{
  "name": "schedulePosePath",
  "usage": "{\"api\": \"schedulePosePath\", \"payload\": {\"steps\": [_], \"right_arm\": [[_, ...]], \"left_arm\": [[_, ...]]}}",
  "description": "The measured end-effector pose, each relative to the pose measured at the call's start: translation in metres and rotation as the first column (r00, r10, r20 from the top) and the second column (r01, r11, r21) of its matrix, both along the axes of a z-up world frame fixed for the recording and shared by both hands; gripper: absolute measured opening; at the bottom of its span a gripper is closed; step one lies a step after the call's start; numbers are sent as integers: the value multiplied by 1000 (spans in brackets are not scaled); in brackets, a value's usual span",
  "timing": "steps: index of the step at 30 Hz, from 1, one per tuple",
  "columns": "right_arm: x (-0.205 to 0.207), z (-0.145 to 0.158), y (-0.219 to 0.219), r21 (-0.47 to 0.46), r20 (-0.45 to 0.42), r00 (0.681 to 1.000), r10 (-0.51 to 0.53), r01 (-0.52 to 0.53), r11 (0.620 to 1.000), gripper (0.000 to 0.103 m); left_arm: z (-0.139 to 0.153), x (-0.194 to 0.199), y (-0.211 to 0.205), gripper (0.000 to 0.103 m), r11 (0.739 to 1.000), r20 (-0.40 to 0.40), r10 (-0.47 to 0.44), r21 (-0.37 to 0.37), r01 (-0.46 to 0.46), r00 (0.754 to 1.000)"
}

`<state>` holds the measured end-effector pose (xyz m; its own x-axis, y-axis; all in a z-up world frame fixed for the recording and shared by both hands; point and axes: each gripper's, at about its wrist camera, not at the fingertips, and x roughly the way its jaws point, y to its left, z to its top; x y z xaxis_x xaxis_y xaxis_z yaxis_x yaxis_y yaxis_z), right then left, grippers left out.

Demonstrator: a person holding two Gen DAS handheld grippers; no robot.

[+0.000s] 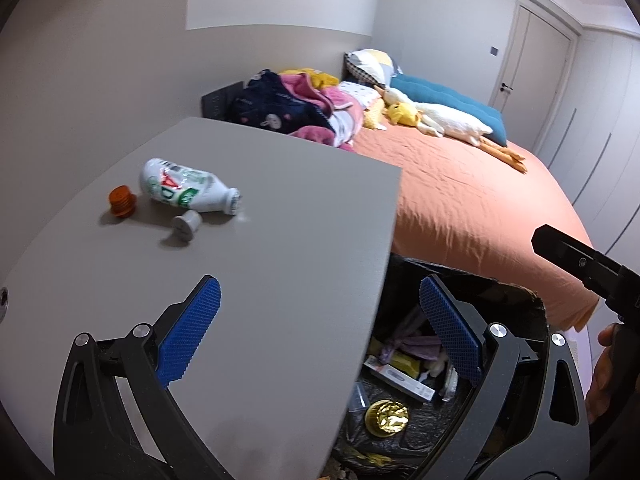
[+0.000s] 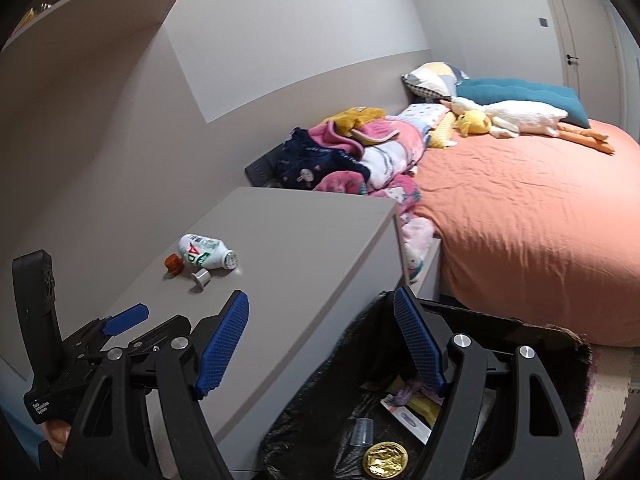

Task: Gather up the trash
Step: 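Move both open tools back to the desk toward the white bottle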

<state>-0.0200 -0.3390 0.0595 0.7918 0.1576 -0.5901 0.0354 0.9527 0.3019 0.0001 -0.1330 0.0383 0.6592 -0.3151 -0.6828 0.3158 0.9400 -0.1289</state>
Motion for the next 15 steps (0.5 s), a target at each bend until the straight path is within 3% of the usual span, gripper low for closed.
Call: {"api": "schedulePosePath", "payload": {"steps": [15], "right_arm": [[62,-17,45,21,-57,993,104,-103,994,76]], "left_arm": [[-17,40,54,96,995,-36,96,-2,-96,995]]}}
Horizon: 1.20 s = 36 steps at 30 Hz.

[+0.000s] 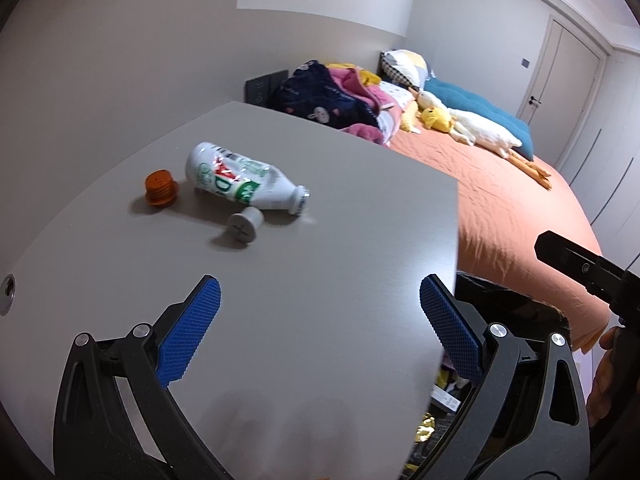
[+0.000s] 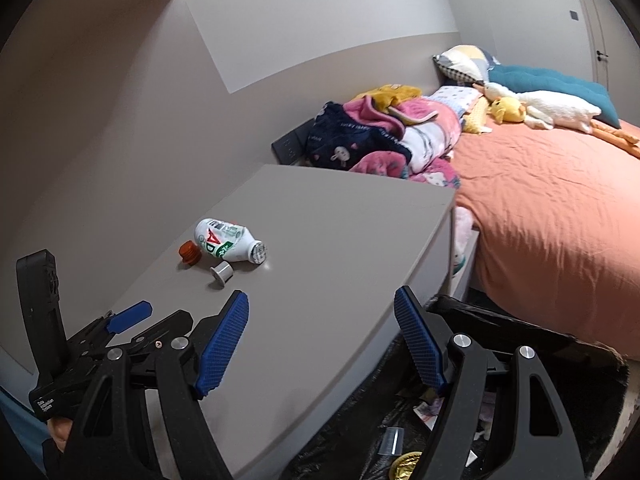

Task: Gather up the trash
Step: 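Move both open tools back to the desk toward the white bottle, then grasp the grey cap with the left tool while the right tool grasps the white AD bottle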

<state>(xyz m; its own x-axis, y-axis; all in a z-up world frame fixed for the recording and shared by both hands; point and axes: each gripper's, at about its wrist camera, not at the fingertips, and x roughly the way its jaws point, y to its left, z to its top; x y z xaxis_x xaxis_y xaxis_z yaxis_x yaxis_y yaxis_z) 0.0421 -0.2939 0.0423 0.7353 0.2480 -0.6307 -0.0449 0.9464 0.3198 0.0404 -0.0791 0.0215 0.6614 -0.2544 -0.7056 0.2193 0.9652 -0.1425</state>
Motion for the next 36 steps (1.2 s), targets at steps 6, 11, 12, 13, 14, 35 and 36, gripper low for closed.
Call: {"api": "schedulePosePath", "payload": {"steps": [6,11,12,13,14,35,36], "right_arm": [[26,-9,15,10,-22,999,36,-36,999,76],[46,-18,26,17,-47,997,69,-68,998,76],[49,-20,27,21,-52,996,74,-73,997,76],[54,-22,29,22,-58,995,80,-79,997,76],[57,-23,31,22,-61,995,84,-83,996,76],[137,-46,73,1,-105,982,156,-157,988,76],[140,-47,75,-2,-106,981,160,-161,987,76]], "left_arm": [[-14,21,14,96,1000,-23,14,8,-14,1000],[-24,34,20,96,1000,-30,18,21,-18,999],[-26,37,20,95,1000,-29,19,26,-18,999],[-28,40,21,94,999,-30,18,30,-17,999],[-30,44,23,92,999,-33,20,32,-19,999],[-72,114,34,72,998,-107,9,63,-2,994],[-73,116,34,68,998,-110,5,64,2,994]]}}
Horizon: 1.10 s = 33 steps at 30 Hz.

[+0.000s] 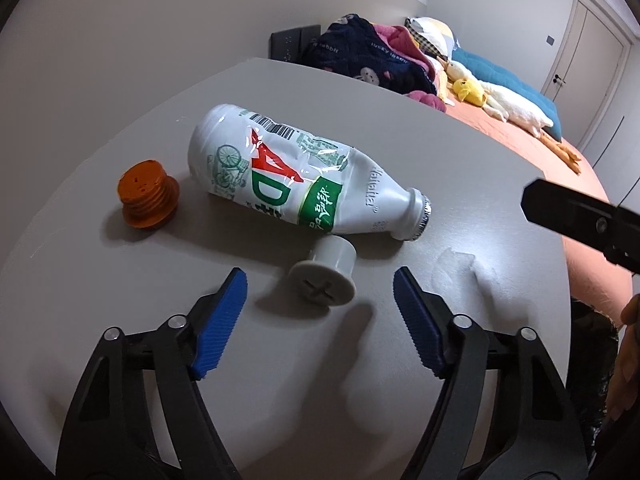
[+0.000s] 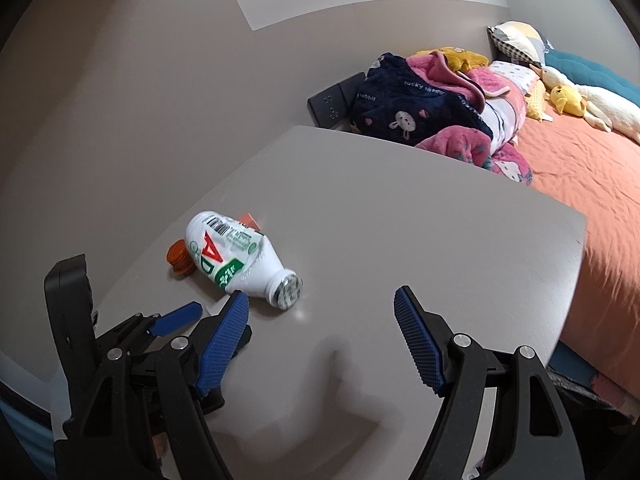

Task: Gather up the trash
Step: 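Grasp the grey cap with the left tool while the right tool grasps the white AD bottle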

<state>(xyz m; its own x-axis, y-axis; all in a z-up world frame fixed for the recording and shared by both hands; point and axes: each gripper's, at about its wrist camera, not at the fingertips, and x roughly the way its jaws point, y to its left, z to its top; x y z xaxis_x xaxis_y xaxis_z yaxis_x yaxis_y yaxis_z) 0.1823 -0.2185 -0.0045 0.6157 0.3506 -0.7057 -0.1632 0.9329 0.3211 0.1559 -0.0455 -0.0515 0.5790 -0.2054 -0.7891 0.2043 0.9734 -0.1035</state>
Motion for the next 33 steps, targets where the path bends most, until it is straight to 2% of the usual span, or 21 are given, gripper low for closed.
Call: {"api": "schedulePosePath", "payload": {"steps": [4,6,8,16,21,22,24,33], "right_arm": [[12,-2,11,-20,-5,1000,24,-24,1000,76],[18,-5,18,-25,-9,999,38,-38,999,76],[23,-7,25,-29,-11,999,52,-52,998,76],[42,-17,56,-32,-23,993,112,-113,993,76],[52,-23,79,-38,-32,982,184,-185,982,76],[54,-24,83,-45,-33,980,194,-196,980,79],[58,-27,91,-67,-32,978,208,-209,976,83],[84,-43,109,-95,-88,955,283,-290,952,83]], "left_arm": [[-2,4,2,56,1000,12,-10,26,10,1000],[-1,5,5,41,1000,14,-12,22,11,1000],[0,7,10,32,1000,11,-16,7,16,1000],[4,10,42,32,999,-9,48,-21,-48,999],[7,9,60,32,996,-6,90,-16,-90,996],[8,8,64,32,995,-6,98,-15,-98,995],[8,8,69,32,995,-5,104,-10,-104,995],[7,7,79,32,992,-12,125,-10,-125,992]]}}
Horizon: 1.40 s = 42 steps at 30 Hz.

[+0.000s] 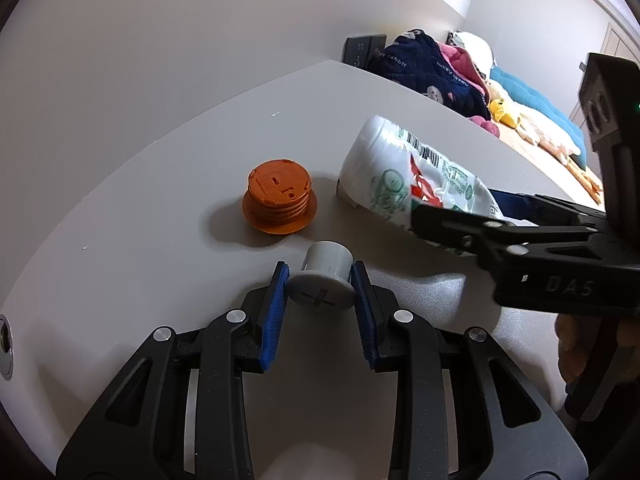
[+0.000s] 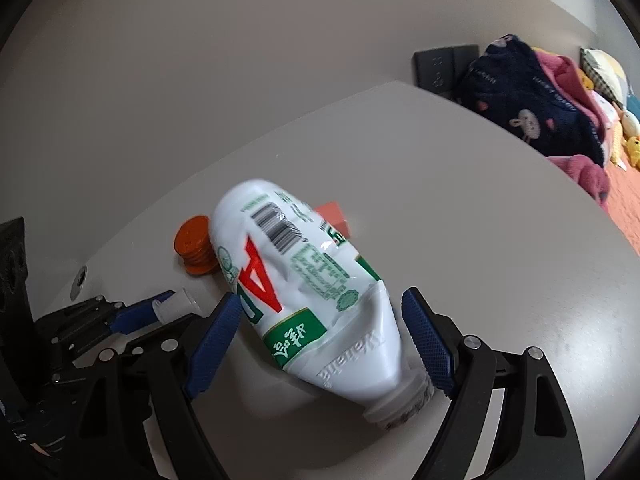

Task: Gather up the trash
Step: 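Grasp the grey cap with the left tool while the right tool grasps the white AD bottle, then carry the grey cap and white bottle over the black bin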

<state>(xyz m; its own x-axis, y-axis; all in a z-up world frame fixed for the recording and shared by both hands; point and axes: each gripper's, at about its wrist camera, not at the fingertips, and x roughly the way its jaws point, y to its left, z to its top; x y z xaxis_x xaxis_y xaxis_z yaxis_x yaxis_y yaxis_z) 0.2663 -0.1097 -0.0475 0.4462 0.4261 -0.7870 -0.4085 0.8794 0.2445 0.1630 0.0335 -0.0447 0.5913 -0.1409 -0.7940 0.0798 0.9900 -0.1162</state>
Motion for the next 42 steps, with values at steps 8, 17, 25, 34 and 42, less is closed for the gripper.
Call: {"api": "schedulePosePath", "payload": {"steps": [8,17,25,34,42], "right_arm": [[-9,2,0,23,15,1000,26,-26,999,35],[-31,10,-11,49,40,999,-16,14,999,34],[-60,31,-31,80,67,996,-57,52,995,34],[-107,59,-59,103,106,988,-112,101,990,34],[-147,79,-85,119,130,979,-154,139,983,34]], "left_arm": [[0,0,1,32,1000,-5,7,-10,-7,1000],[10,-10,-3,32,999,21,14,-32,-14,1000],[29,-30,-16,32,999,51,-4,-33,5,999],[54,-58,-43,32,998,94,-50,-38,54,994],[66,-82,-76,32,995,122,-88,-39,93,989]]}}
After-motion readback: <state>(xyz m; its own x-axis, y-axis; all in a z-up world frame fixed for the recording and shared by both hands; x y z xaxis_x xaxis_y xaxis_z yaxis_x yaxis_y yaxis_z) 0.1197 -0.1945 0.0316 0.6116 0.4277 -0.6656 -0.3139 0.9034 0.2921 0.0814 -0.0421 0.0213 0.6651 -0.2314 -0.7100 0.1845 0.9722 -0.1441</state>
